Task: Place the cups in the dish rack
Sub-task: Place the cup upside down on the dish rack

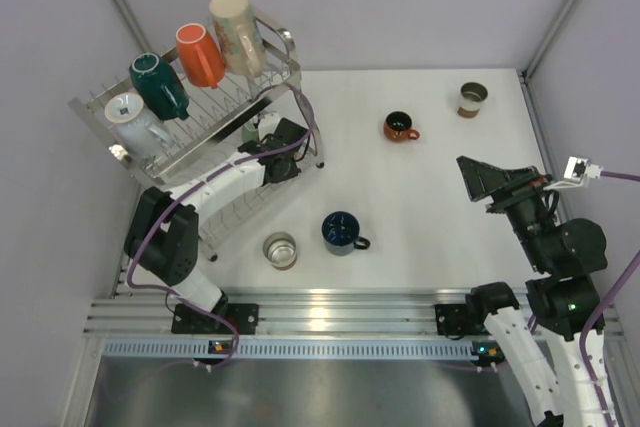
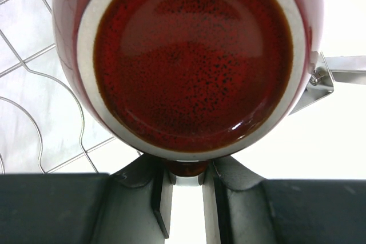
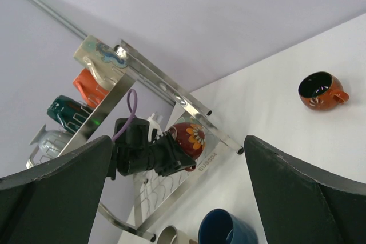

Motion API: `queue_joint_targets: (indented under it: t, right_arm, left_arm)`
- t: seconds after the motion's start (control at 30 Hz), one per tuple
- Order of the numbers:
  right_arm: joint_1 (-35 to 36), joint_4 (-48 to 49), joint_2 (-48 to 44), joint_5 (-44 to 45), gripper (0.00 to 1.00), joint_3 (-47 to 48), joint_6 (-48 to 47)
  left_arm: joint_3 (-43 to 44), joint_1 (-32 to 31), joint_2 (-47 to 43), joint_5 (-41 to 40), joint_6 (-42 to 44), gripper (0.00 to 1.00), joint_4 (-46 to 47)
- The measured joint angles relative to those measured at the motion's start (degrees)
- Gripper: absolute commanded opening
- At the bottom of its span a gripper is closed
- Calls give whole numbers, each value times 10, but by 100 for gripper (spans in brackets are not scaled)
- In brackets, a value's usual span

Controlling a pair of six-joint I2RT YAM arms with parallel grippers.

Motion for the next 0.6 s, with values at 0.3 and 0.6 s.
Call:
queue_joint_targets:
  t: [0.3, 0.6]
  right_arm:
    - [0, 0, 0, -2, 99, 0, 0]
    - [0, 0, 0, -3, 99, 0, 0]
  left_arm:
    - [0, 0, 2, 0, 2, 15, 1]
    - [14, 0, 11, 0, 13, 0, -4]
